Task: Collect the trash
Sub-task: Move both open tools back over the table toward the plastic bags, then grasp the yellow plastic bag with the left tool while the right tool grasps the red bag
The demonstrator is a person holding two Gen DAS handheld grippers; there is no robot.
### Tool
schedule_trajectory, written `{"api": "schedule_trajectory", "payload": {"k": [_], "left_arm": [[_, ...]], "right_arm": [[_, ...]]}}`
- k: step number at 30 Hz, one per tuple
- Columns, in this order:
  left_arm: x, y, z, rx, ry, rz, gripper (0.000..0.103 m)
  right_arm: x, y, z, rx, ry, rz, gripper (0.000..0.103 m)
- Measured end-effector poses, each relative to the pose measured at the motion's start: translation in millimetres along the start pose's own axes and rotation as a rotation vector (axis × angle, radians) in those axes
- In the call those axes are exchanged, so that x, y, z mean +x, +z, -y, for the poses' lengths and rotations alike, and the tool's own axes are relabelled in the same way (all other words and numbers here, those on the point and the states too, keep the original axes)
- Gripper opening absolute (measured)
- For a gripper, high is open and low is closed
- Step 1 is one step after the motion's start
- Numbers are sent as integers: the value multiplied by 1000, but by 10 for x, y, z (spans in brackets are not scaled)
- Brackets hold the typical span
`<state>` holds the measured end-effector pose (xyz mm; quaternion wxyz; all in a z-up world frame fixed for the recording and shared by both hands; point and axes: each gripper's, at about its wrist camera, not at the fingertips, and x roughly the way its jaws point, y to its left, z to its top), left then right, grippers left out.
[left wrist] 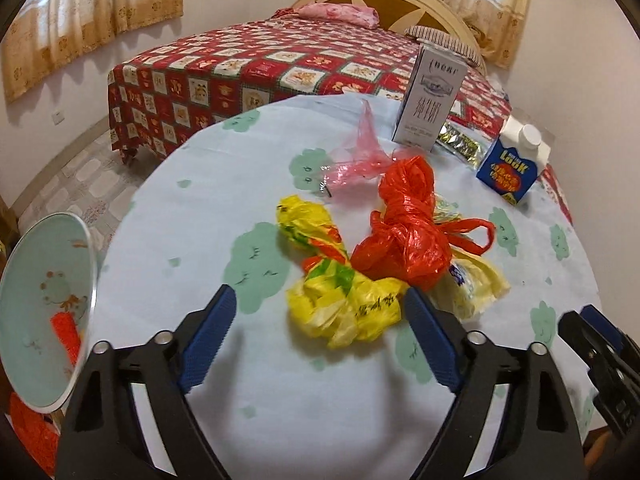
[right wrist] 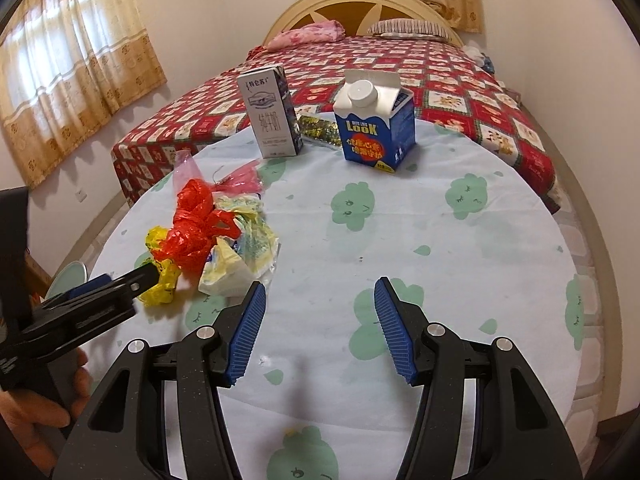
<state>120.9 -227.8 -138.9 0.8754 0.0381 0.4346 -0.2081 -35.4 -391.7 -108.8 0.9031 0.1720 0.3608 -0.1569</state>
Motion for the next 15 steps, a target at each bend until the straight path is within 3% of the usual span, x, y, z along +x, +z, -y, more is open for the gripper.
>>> {"api": "schedule_trajectory", "payload": {"k": [4, 6, 9, 15], "left_arm": [[171, 20, 8, -29, -33, -38, 66], [246, 5, -30, -36, -56, -63, 47], [232, -14, -109, -41, -85, -65, 35], [-74, -27, -364, -21, -46, -14, 32]], "right_arm": [[4, 10, 2, -2, -3, 5, 57], [10, 36, 0, -3, -5, 10, 57], [27, 100, -60, -13, 2, 15, 55], [61, 280, -421, -62, 52, 46, 53]]}}
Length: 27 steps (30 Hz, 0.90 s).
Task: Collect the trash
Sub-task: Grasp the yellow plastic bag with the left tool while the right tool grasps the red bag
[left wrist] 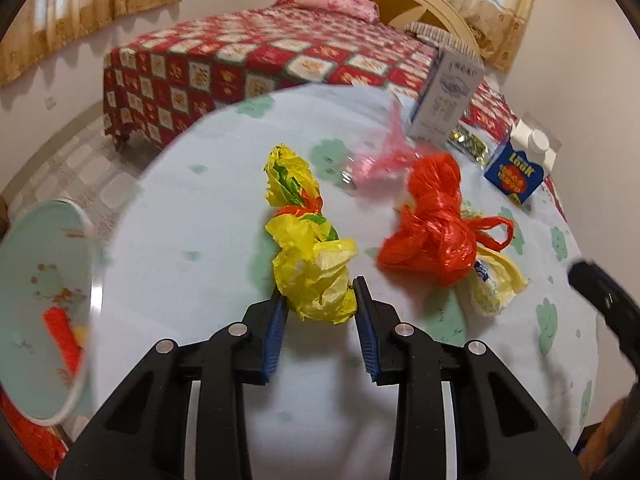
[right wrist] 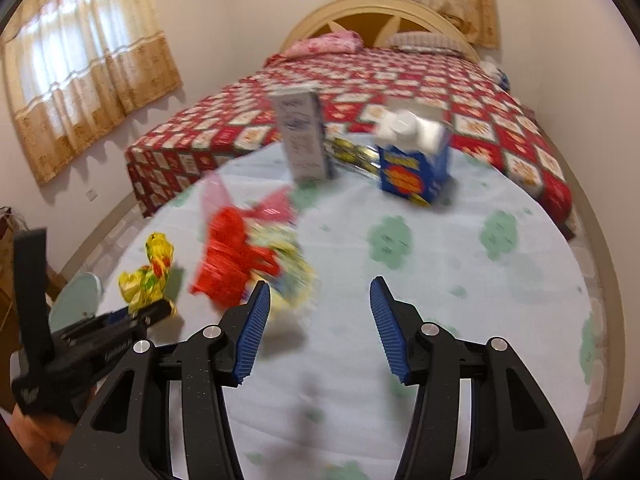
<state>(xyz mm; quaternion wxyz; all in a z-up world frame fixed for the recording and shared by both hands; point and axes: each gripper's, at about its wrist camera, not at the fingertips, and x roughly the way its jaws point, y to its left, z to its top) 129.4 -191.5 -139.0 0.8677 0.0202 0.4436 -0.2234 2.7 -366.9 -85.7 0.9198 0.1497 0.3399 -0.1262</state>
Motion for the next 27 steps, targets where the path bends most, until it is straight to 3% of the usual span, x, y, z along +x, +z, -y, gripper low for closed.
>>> {"api": "schedule_trajectory", "payload": {"k": [10, 16, 20, 27], "left_arm": [[-635, 33, -429, 54, 150, 92, 32], [-804, 22, -598, 75, 218, 122, 32], [-865, 15, -664, 63, 218, 128, 32], [-1013, -33, -689, 55, 210, 150, 32]], "right_arm": [[605, 172, -706, -71, 42, -60, 53], [984, 63, -841, -88, -4, -153, 36], [955, 22, -881, -120, -13, -145, 22], [492, 59, -981, -112, 52, -67, 20]]}}
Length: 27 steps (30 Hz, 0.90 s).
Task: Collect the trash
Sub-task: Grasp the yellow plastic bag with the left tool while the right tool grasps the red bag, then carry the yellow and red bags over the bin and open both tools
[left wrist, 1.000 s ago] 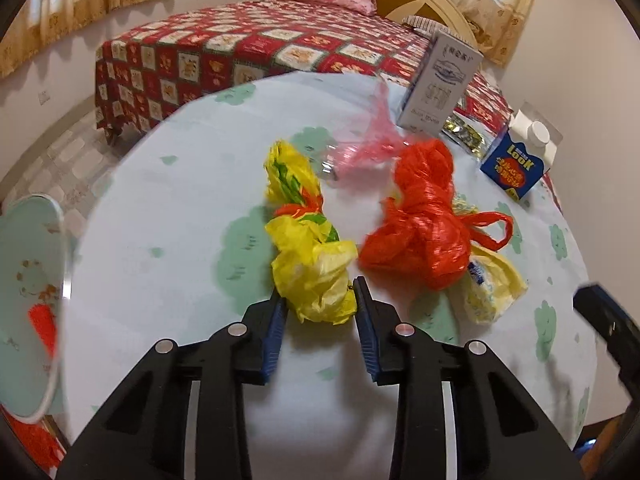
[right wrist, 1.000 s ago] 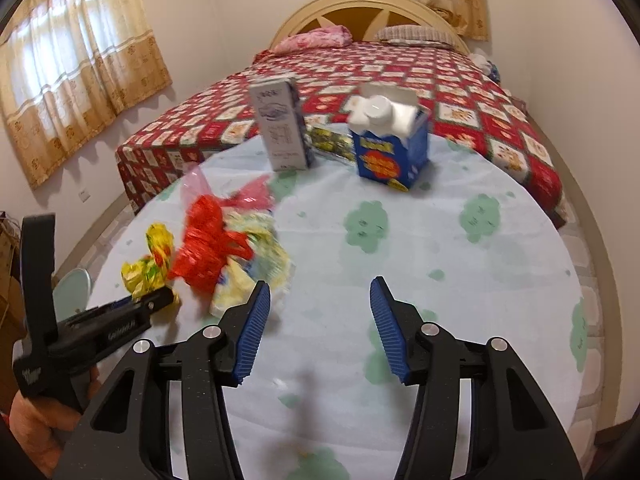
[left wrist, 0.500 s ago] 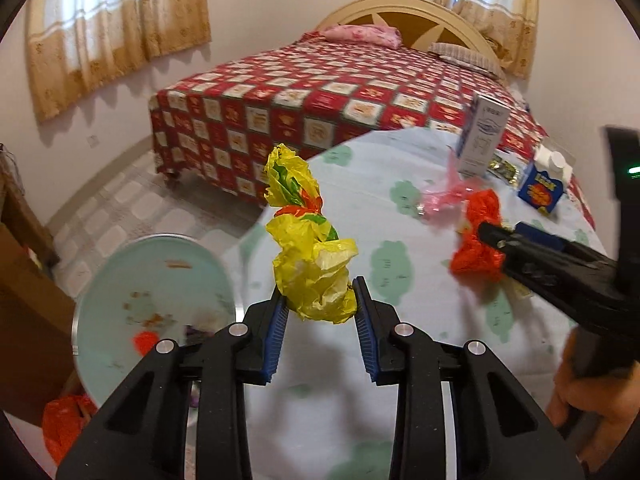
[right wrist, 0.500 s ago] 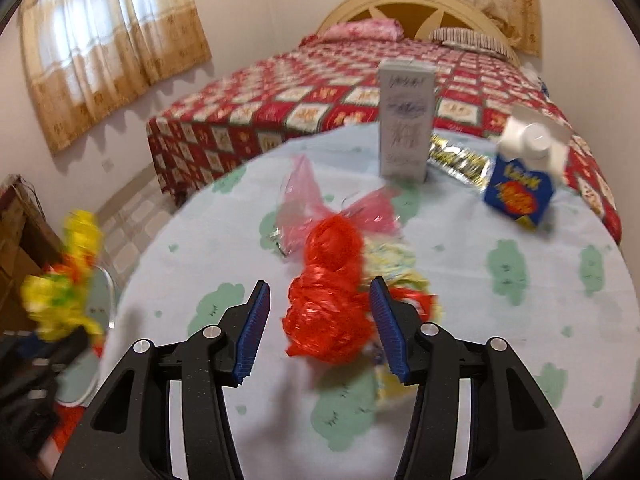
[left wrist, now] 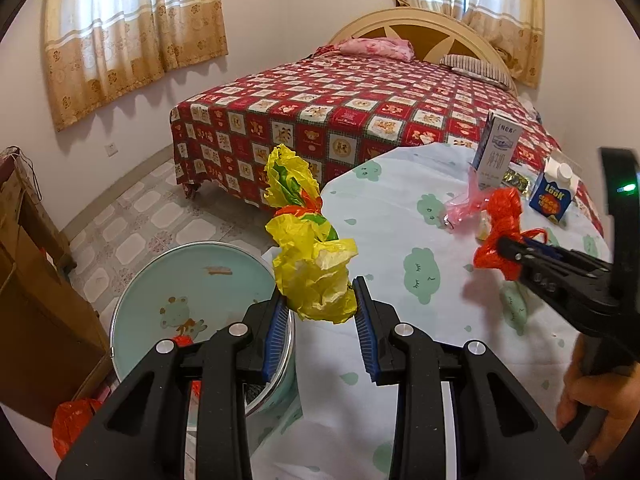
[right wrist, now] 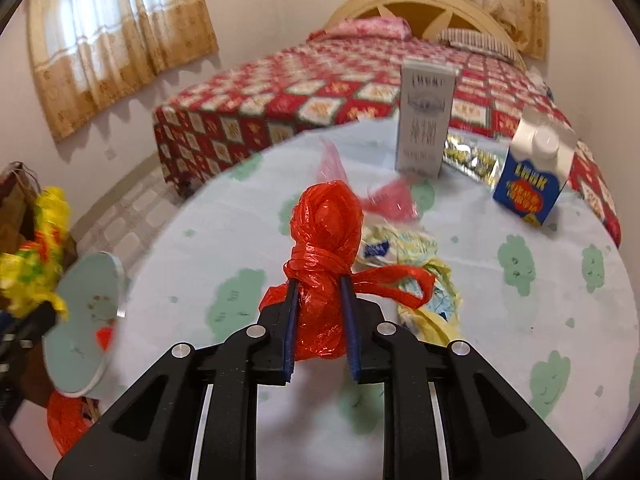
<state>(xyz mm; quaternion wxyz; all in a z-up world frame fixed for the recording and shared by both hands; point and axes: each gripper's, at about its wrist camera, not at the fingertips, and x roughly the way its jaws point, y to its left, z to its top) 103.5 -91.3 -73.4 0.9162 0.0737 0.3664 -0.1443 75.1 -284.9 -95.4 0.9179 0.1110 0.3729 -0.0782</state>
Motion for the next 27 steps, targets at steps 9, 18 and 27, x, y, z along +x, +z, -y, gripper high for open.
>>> {"api": "schedule_trajectory", "payload": {"k": [9, 18, 27], "left_arm": [[-295, -119, -189, -18, 15, 24, 32], [-508, -303, -560, -68, 57, 32, 32], [-648, -449, -964, -119, 95, 39, 32]], "right_arm": [[-488, -111, -371, -35, 82, 60, 20], [-736, -268, -792, -93, 122, 79, 20], [-854, -376, -1213, -145, 168, 83, 20]]}}
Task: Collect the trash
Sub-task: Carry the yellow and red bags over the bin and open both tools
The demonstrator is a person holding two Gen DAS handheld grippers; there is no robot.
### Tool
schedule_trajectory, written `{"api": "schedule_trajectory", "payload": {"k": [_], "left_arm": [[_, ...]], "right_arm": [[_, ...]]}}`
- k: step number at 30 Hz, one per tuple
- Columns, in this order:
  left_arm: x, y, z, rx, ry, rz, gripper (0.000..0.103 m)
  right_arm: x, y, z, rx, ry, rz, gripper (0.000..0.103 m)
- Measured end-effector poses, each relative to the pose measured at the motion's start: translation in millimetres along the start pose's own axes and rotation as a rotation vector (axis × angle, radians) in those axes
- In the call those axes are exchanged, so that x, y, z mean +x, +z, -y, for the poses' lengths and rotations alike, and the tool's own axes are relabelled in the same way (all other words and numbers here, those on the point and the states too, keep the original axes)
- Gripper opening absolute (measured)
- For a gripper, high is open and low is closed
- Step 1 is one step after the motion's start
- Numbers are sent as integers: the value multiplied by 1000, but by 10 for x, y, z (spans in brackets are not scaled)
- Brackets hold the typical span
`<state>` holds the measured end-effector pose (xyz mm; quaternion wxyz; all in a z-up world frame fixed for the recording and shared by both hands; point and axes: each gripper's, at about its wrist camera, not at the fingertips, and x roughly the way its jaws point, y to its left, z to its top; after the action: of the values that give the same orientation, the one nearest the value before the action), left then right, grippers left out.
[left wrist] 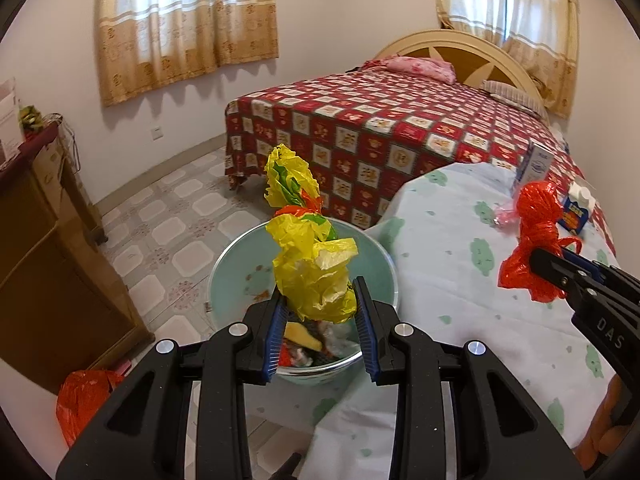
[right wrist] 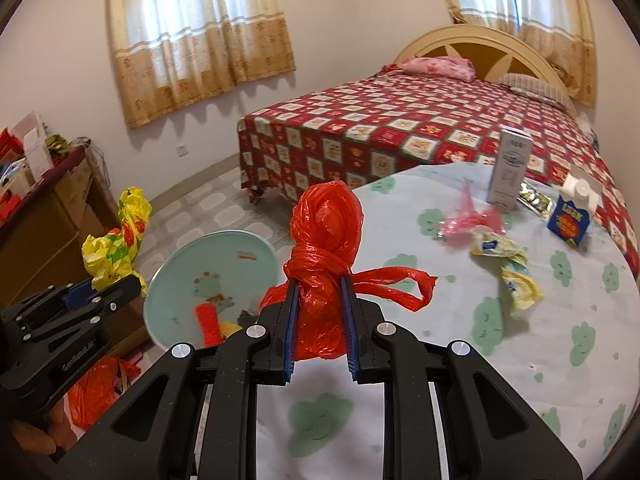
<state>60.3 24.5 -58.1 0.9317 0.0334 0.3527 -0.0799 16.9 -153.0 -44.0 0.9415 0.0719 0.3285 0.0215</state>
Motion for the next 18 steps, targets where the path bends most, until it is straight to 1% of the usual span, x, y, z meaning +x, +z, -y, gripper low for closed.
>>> {"api": "schedule_trajectory", "payload": {"k": [7, 18], "left_arm": [[-11, -22, -288, -34, 43, 9, 32], [35, -25, -630, -92, 73, 1, 32]], "right_arm": [[44, -20, -296, -37, 40, -11, 20], [191, 32, -705, -93, 95, -25, 20]]}}
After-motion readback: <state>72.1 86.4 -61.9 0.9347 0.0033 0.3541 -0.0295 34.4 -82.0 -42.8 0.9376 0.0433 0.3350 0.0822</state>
